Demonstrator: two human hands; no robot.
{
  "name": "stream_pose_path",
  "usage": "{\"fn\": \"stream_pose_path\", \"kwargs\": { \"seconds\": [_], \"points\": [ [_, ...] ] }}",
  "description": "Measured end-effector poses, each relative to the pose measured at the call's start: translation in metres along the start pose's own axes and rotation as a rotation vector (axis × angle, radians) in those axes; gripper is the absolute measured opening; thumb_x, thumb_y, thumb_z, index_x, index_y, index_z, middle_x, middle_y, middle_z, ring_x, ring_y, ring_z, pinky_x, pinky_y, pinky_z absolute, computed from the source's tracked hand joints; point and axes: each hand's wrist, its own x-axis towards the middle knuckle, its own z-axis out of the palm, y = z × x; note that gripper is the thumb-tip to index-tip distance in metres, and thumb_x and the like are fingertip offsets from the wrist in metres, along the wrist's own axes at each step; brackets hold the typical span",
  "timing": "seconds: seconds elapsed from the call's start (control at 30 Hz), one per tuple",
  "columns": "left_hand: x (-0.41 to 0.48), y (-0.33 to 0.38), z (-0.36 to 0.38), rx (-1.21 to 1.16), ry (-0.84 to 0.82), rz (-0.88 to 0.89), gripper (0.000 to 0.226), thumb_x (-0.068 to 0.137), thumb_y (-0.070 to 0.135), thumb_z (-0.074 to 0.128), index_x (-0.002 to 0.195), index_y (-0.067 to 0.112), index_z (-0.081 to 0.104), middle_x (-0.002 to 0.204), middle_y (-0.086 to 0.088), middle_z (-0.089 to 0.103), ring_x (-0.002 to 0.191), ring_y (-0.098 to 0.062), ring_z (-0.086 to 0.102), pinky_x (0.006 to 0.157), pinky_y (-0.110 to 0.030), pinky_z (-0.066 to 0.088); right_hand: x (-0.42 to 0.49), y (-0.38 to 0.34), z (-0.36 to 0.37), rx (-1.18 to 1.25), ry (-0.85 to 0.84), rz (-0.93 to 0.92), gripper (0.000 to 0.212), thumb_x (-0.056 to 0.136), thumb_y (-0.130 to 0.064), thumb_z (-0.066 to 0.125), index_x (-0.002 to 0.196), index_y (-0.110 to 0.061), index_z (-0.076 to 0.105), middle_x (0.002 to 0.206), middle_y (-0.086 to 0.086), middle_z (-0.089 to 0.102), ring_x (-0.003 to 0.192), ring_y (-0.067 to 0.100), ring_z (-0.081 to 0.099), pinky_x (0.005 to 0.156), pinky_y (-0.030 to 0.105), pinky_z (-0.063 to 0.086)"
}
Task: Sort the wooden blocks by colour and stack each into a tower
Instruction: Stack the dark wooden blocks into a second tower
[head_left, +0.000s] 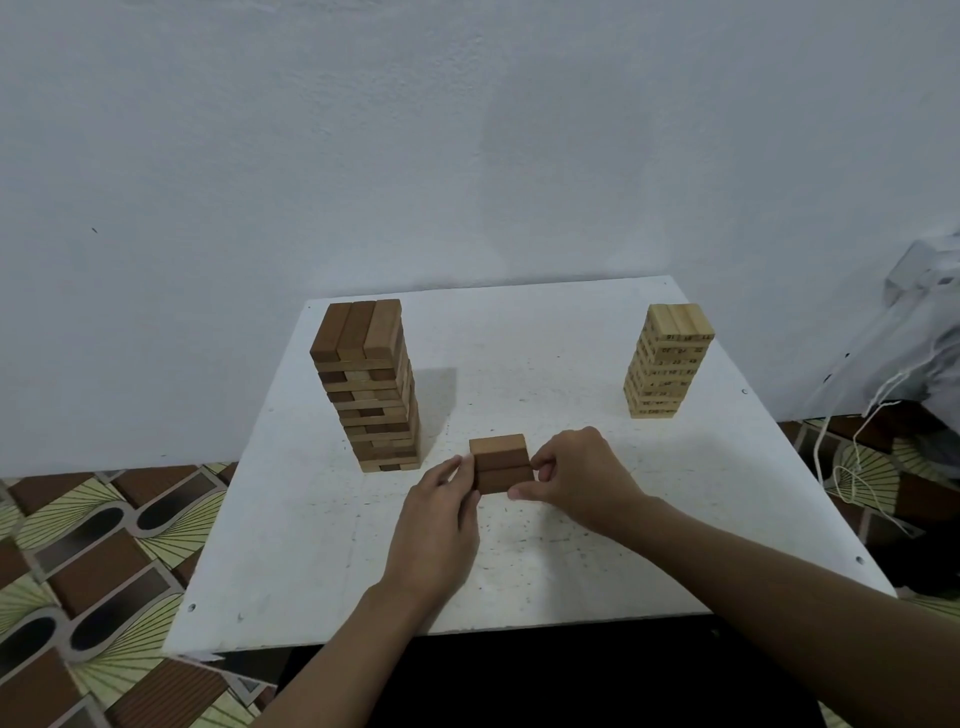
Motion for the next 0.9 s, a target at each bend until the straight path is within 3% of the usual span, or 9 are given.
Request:
{"fn": "stream_pose_path", "kwargs": {
  "seconds": [0.1, 0.2, 0.3, 0.37, 0.43, 0.57, 0.67, 0.77, 0.9],
  "points": [
    [0.002, 0.000, -0.001, -0.001, 0.002, 0.004, 0.049, 0.106, 0.021, 0.048, 0.154, 0.019, 0.042, 0.155, -0.001, 0.045, 0.141, -0.016, 0.042, 0.117, -0.030, 0.036, 0.001, 0.000, -0.002, 0.007, -0.012, -0.008, 0.040, 0.067, -0.049, 0.088, 0.073, -0.012, 0.075, 0.061, -0.005, 0.062, 0.056, 0.010, 0.054, 0.062, 0.028, 0.050],
    [0.003, 0.001, -0.005, 0.001, -0.016, 0.023, 0.052, 0.105, 0.026, 0.050, 0.156, 0.022, 0.039, 0.154, 0.001, 0.045, 0.139, -0.013, 0.042, 0.114, -0.022, 0.033, 0.001, 0.003, -0.007, 0.026, -0.013, -0.001, 0.052, 0.061, -0.057, 0.088, 0.080, -0.010, 0.076, 0.065, -0.002, 0.065, 0.059, 0.013, 0.059, 0.065, 0.031, 0.055],
    [0.004, 0.003, -0.008, -0.035, -0.035, 0.011, 0.059, 0.105, 0.033, 0.053, 0.159, 0.024, 0.032, 0.155, 0.003, 0.041, 0.141, -0.013, 0.038, 0.110, -0.020, 0.028, 0.006, 0.008, -0.015, 0.079, -0.036, 0.009, 0.077, 0.058, -0.058, 0.089, 0.114, -0.009, 0.072, 0.085, -0.006, 0.066, 0.072, 0.008, 0.061, 0.068, 0.026, 0.055],
    [0.006, 0.003, -0.008, -0.063, -0.052, -0.018, 0.065, 0.104, 0.034, 0.055, 0.161, 0.023, 0.026, 0.157, 0.001, 0.038, 0.144, -0.015, 0.034, 0.115, -0.025, 0.029, 0.013, 0.010, -0.018, 0.057, -0.112, 0.006, 0.096, 0.059, -0.057, 0.089, 0.137, -0.011, 0.057, 0.099, -0.008, 0.060, 0.078, 0.005, 0.056, 0.068, 0.018, 0.046],
    [0.008, 0.004, -0.006, -0.072, -0.064, -0.035, 0.069, 0.102, 0.035, 0.057, 0.162, 0.023, 0.024, 0.158, -0.001, 0.037, 0.145, -0.017, 0.032, 0.119, -0.032, 0.032, 0.020, 0.011, -0.019, 0.008, -0.195, -0.031, 0.106, 0.061, -0.058, 0.088, 0.148, -0.016, 0.045, 0.109, -0.011, 0.053, 0.086, 0.003, 0.052, 0.071, 0.013, 0.037],
    [0.011, 0.006, -0.004, -0.085, -0.061, -0.051, 0.071, 0.101, 0.034, 0.059, 0.162, 0.021, 0.024, 0.156, -0.003, 0.037, 0.144, -0.019, 0.033, 0.118, -0.038, 0.036, 0.031, 0.009, -0.021, -0.037, -0.308, -0.089, 0.106, 0.062, -0.057, 0.088, 0.149, -0.017, 0.044, 0.126, -0.007, 0.050, 0.100, 0.008, 0.049, 0.082, 0.019, 0.039],
    [0.012, 0.007, -0.005, -0.083, -0.061, -0.047, 0.071, 0.101, 0.032, 0.060, 0.161, 0.019, 0.025, 0.155, -0.004, 0.039, 0.144, -0.018, 0.033, 0.118, -0.038, 0.036, 0.036, 0.005, -0.021, -0.059, -0.314, -0.114, 0.102, 0.063, -0.056, 0.089, 0.146, -0.015, 0.047, 0.129, -0.005, 0.050, 0.101, 0.008, 0.048, 0.079, 0.018, 0.036],
    [0.013, 0.009, -0.006, -0.080, -0.057, -0.038, 0.074, 0.100, 0.032, 0.062, 0.161, 0.019, 0.024, 0.154, -0.004, 0.040, 0.144, -0.018, 0.032, 0.117, -0.035, 0.036, 0.039, 0.004, -0.020, -0.079, -0.306, -0.126, 0.097, 0.062, -0.055, 0.089, 0.142, -0.015, 0.052, 0.126, -0.005, 0.051, 0.098, 0.006, 0.047, 0.074, 0.015, 0.034],
    [0.017, 0.010, -0.008, -0.069, -0.076, -0.015, 0.079, 0.098, 0.033, 0.065, 0.162, 0.017, 0.020, 0.152, -0.003, 0.042, 0.145, -0.016, 0.031, 0.115, -0.032, 0.037, 0.041, 0.005, -0.017, -0.078, -0.297, -0.140, 0.070, 0.062, -0.054, 0.090, 0.119, -0.018, 0.069, 0.112, -0.008, 0.054, 0.090, 0.005, 0.048, 0.072, 0.016, 0.036]
  ]
}}
